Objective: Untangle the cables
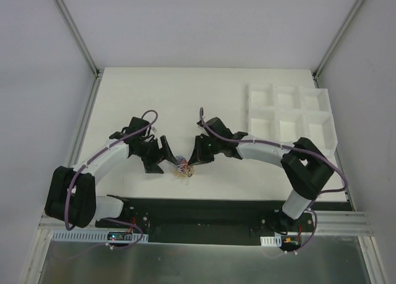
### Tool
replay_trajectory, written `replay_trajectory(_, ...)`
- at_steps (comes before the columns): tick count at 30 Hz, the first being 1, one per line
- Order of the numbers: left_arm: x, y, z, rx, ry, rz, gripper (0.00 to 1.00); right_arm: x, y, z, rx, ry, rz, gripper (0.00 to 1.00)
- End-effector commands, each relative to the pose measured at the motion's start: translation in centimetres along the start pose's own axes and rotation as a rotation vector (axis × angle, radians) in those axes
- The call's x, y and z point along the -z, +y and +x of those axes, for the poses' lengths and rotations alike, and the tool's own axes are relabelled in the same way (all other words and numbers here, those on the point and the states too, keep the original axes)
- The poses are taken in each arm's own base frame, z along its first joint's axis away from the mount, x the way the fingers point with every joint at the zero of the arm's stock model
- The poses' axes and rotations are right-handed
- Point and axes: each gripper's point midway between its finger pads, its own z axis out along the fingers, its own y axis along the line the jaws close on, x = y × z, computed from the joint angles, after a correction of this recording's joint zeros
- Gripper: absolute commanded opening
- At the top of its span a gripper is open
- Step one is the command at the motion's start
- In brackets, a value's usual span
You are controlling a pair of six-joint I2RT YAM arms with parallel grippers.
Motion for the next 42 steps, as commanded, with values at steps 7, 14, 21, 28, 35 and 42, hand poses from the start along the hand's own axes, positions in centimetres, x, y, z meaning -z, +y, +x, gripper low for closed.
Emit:
replay_trajectory(7,-3.0,-2.9,-0.5,-0.087,0.124,0.032,0.73,6.0,3.9,-3.6,0.102,-0.126,-0.267,0.0)
replay_trajectory(14,-4.5,-3.8,-1.0,-0.085,0.148,0.021,0.68,5.6,1.4,-3.6,0.088,-0.08,-0.188,0.22)
replay_trajectory(21,-4.6,-2.7,-0.4,-0.063,0.14,-0.005,0.54,3.8,2.6,-3.3,0.067,-0.027,-0.244,0.32)
replay_trajectory(28,-4.9,-1.9,0.2,-0.042,0.161,-0.021,0.52,1.4,3.4,-2.8,0.076,0.015,-0.257,0.32)
replay_trajectory(35,-4.9,-2.1,0.0,-0.039,0.161,-0.016,0.52,0.0,3.2,-3.3,0.076,0.02,-0.24,0.33)
replay_trajectory(42,-5.1,-2.1,0.0,-0.033,0.164,-0.016,0.51,-0.5,1.9,-2.7,0.063,0.019,-0.203,0.35)
